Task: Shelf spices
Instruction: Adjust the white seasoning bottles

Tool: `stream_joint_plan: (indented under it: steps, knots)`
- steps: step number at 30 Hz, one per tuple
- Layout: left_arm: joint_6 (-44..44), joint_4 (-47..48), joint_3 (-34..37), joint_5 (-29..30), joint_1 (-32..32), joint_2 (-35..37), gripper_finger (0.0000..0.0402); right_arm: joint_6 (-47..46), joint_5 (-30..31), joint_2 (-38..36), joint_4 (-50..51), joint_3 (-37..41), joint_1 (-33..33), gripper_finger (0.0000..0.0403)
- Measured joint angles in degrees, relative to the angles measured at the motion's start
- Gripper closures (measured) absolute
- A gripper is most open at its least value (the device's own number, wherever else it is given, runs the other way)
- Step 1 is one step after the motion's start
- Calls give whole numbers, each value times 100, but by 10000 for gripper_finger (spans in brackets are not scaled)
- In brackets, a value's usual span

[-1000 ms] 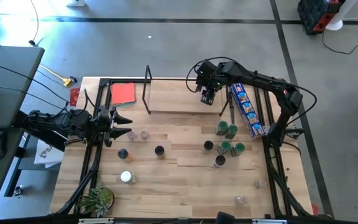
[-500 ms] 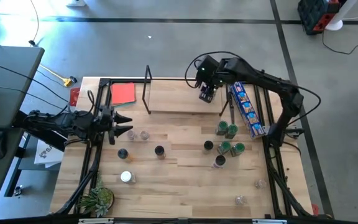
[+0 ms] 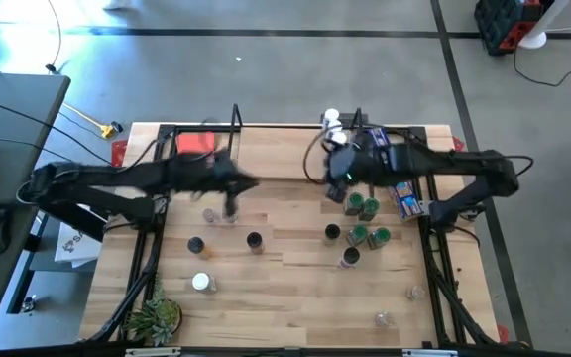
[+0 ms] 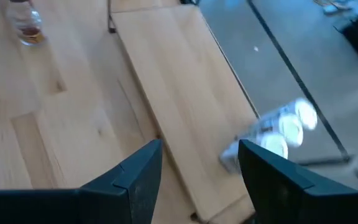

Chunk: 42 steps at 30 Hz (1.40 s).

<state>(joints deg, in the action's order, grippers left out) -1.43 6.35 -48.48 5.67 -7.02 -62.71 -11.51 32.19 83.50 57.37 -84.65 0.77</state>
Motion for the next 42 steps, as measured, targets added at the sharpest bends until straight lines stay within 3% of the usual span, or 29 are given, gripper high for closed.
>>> stream_joint_plan:
  steps: [3,13,18,27,32,42]
  knots:
    - [470,4,-1049,-196,-587,-1128,395,-776,384,-319,-27,548,260,197]
    - [1080,28,-3941,-1379,-2290,-4359,400,-1958,1129,-599,-99,1488,376,197]
    - [1108,24,-5316,-1482,-2722,-5625,401,-2105,1598,-606,-5,1498,390,197]
    - [1058,941,-7834,-1764,-3054,-7264,401,-2057,1663,-614,74,1494,390,197]
    - [1067,1302,-8395,-1914,-3050,-7798,401,-2064,1660,-614,77,1492,390,197]
    - [1092,1373,-8418,-2102,-2968,-8101,401,-2151,1552,-614,81,1490,390,197]
